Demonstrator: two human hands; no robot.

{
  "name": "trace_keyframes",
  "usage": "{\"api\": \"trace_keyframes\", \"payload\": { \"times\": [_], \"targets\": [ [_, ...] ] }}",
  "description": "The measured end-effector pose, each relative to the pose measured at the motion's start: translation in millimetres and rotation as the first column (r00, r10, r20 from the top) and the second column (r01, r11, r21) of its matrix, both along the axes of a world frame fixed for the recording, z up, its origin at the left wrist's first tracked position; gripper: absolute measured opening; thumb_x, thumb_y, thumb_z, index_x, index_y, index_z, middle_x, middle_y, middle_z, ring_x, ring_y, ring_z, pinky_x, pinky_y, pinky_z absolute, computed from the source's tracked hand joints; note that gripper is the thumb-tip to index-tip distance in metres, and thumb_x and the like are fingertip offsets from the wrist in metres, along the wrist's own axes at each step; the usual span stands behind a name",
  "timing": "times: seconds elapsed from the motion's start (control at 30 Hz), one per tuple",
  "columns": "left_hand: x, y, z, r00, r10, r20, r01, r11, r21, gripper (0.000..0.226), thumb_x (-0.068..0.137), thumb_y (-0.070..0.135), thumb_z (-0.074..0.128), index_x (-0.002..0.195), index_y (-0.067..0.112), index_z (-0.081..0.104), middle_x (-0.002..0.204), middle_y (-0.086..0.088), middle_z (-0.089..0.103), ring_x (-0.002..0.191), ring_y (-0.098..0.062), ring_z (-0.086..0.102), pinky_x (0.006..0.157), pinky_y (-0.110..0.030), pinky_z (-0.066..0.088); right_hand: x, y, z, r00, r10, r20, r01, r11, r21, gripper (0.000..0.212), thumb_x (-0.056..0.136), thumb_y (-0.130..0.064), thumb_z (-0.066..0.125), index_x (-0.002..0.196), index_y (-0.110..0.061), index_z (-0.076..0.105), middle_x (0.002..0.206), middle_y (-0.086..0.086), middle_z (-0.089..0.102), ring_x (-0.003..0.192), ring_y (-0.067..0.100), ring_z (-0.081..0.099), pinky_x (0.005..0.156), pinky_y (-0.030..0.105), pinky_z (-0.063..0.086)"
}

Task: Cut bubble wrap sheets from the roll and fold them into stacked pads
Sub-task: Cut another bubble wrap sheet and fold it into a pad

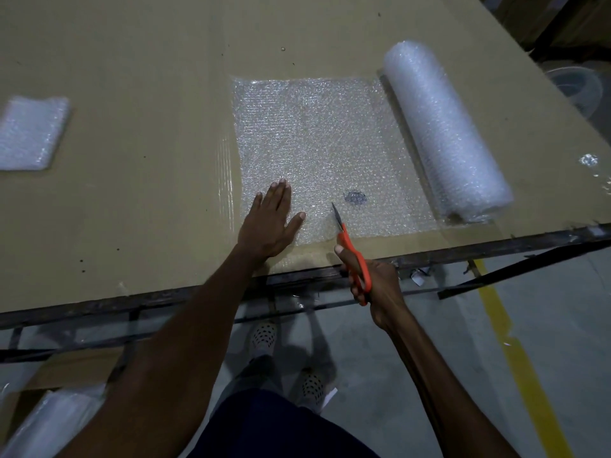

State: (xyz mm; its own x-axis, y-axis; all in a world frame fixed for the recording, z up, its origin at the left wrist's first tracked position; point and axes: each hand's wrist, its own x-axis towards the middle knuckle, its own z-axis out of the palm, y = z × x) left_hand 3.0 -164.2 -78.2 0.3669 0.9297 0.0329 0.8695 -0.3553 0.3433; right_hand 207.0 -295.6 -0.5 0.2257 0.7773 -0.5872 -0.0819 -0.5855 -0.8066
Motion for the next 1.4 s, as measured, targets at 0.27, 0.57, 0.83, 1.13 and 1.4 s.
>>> {"api": "trace_keyframes", "payload": {
  "times": [0.27, 0.57, 0.83, 1.13, 1.4],
  "targets": [
    [0.6, -0.5, 0.9, 1.000, 0.005, -0.011, -0.005, 1.000, -0.008, 0.073, 0.105, 0.055, 0.024, 0.160, 0.008, 0.009, 0.168, -0.008, 0.003, 0.154, -0.021, -0.001, 0.124, -0.043, 0.001, 2.8, 5.9, -1.0, 1.000, 0.007, 0.001, -0.007, 1.000, 0.001, 0.044, 0.078, -0.044, 0.084, 0.083, -0.002, 0.073, 0.053, 0.002, 0.051, 0.039, 0.009, 0.040, 0.036, 0.018, 0.026],
    [0.4, -0.1, 0.9, 1.000, -0.003, -0.021, 0.003, 1.000, -0.018, 0.077, 0.101, 0.059, 0.017, 0.159, 0.008, 0.009, 0.167, -0.009, 0.003, 0.154, -0.021, -0.001, 0.124, -0.045, 0.002, -1.6, 17.1, -2.5, 1.000, -0.004, -0.012, 0.004, 1.000, -0.004, 0.040, 0.078, -0.041, 0.085, 0.079, -0.004, 0.071, 0.054, 0.003, 0.052, 0.037, 0.009, 0.038, 0.037, 0.018, 0.024],
    [-0.2, 0.6, 0.1, 1.000, -0.002, -0.026, 0.002, 1.000, -0.022, 0.079, 0.100, 0.060, 0.015, 0.160, 0.009, 0.007, 0.168, -0.007, 0.001, 0.154, -0.019, -0.003, 0.123, -0.042, -0.001, -5.5, 30.7, 0.5, 1.000, -0.005, 0.016, 0.005, 1.000, 0.018, 0.040, 0.078, -0.039, 0.086, 0.078, -0.002, 0.070, 0.051, 0.003, 0.052, 0.037, 0.010, 0.041, 0.035, 0.018, 0.026],
    [0.5, 0.3, 1.6, 1.000, 0.004, -0.022, -0.004, 1.000, -0.017, 0.079, 0.100, 0.059, 0.017, 0.160, 0.008, 0.009, 0.168, -0.008, 0.002, 0.154, -0.020, -0.002, 0.122, -0.041, -0.003, -8.8, 40.8, 8.9, 1.000, -0.017, 0.000, 0.017, 1.000, -0.008, 0.039, 0.077, -0.041, 0.087, 0.079, -0.005, 0.071, 0.055, 0.005, 0.052, 0.037, 0.010, 0.039, 0.034, 0.017, 0.027],
    [0.2, 0.8, 1.6, 1.000, 0.005, -0.021, -0.005, 1.000, -0.013, 0.080, 0.099, 0.060, 0.016, 0.160, 0.008, 0.009, 0.168, -0.008, 0.002, 0.154, -0.019, -0.003, 0.122, -0.040, -0.005, -12.1, 43.3, 9.5, 0.999, -0.032, -0.034, 0.032, 0.999, 0.007, 0.038, 0.080, -0.033, 0.085, 0.087, 0.000, 0.069, 0.057, 0.008, 0.052, 0.036, 0.009, 0.039, 0.033, 0.017, 0.028]
  ]
}}
